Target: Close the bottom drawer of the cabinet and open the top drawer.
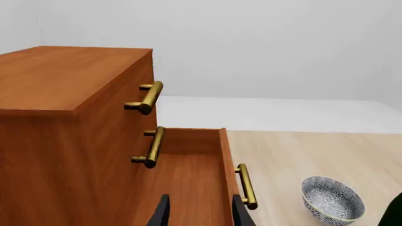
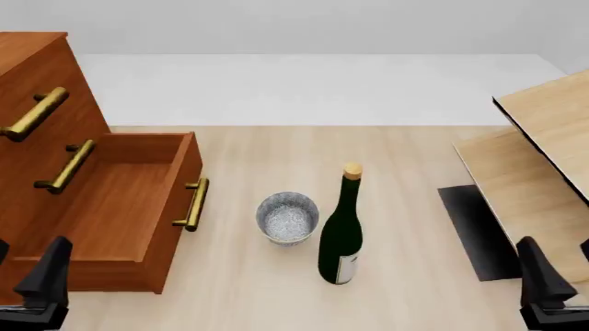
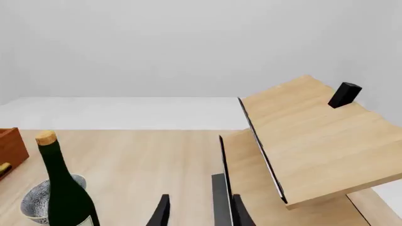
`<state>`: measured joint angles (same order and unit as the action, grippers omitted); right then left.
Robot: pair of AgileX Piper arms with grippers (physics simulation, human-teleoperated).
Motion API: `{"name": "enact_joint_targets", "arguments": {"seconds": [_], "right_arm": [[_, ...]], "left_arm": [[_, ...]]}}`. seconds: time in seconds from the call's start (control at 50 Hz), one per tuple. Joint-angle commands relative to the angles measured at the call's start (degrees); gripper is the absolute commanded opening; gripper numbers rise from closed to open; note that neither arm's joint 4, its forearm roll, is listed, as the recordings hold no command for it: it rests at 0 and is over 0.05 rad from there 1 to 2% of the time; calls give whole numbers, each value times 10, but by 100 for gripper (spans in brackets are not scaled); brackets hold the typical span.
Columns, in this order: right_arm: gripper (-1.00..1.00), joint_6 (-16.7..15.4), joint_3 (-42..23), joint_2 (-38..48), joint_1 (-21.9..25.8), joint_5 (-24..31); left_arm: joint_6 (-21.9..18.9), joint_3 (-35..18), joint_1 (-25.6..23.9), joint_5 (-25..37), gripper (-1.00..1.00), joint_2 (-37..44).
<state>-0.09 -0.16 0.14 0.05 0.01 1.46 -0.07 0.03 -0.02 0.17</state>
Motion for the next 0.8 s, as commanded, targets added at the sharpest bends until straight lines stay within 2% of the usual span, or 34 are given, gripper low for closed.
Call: {"name": "enact_joint_targets", "arguments": {"seconds": [0.02, 0.32, 0.48, 0.52, 0.54, 0.56, 0.58, 0.64, 0.72, 0.8], "right_arm": [[100, 1, -1, 2, 1, -2], [100, 4, -1, -1, 3, -1], [100, 6, -1, -1, -1, -2], [100, 6, -1, 0, -1, -2], [100, 5, -1, 0, -1, -2], [100, 5, -1, 0, -1, -2], [100, 5, -1, 0, -1, -2], [100, 5, -1, 0, 0, -2], [100, 5, -1, -1, 0, -2], [100, 5, -1, -1, -2, -3]], "left_arm": [[-11, -1, 1, -2, 100, 7], [-19, -5, -3, 3, 100, 6], [-35, -29, -15, 16, 100, 16], [-76, -37, -19, -1, 100, 57], [-57, -46, -22, 5, 100, 58], [-57, -46, -22, 5, 100, 57], [-35, -62, -27, 0, 100, 99], [-22, -82, -34, 3, 100, 132], [-13, -108, -25, 1, 100, 175], [-19, -142, -53, 7, 100, 250]]}}
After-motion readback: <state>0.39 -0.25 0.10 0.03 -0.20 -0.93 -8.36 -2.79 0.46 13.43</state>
